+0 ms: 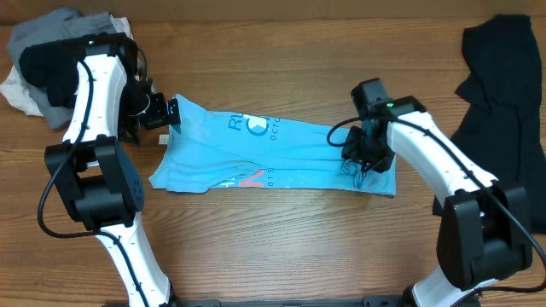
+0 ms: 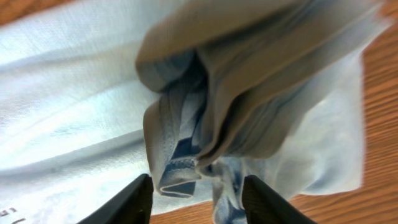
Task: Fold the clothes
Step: 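Release the right gripper and lift it away to the right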
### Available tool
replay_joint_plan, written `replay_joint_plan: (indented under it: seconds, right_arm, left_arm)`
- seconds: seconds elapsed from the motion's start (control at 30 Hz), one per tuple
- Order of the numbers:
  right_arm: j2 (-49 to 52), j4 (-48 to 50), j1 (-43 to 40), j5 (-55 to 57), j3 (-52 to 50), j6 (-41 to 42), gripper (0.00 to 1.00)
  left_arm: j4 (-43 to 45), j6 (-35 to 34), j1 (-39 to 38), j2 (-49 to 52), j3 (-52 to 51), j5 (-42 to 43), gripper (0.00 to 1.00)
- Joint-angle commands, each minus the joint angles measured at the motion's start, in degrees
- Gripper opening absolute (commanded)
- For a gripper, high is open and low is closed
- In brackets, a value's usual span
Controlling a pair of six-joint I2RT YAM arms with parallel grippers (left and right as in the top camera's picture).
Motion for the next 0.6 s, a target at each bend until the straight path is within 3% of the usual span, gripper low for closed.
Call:
replay_joint_plan:
  seconds: [0.0, 0.07, 0.13, 0.2, 0.27, 0.3, 0.57]
  right_arm:
    - [-3.9, -0.9, -4.2, 0.2, 4.6, -0.3, 0.59]
    - [-4.9, -1.4, -6.9, 0.2, 5.4, -0.3, 0.78]
    - [-5.3, -1.8, -10.3, 0.0, 5.5, -0.3, 0.79]
    - [-5.2, -2.1, -14.2, -0.2, 5.2, -1.0, 0.55]
    - [-4.8, -1.4, -18.1, -2.1, 4.2, -3.0, 0.15]
    - [-4.7, -1.0, -19.6, -3.9, 3.6, -4.4, 0.07]
    - [-4.4, 9.1, -21.3, -12.9, -6.5, -7.8, 0.04]
  left_arm:
    - [-0.1, 1.7, -0.4, -0.2, 0.9, -0.4, 1.00]
    - [-0.3, 1.7, -0.4, -0.2, 0.9, -0.4, 1.00]
    - [-0.7, 1.8, -0.4, -0.2, 0.9, -0.4, 1.00]
    - [-0.9, 2.4, -0.4, -0.2, 0.9, -0.4, 1.00]
    - [-1.1, 2.4, -0.4, -0.2, 0.9, -0.4, 1.00]
    - [-1.1, 2.4, -0.4, -0.2, 0.9, -0.4, 1.00]
    - [-1.0, 2.3, -0.4, -0.2, 0.9, -0.3, 1.00]
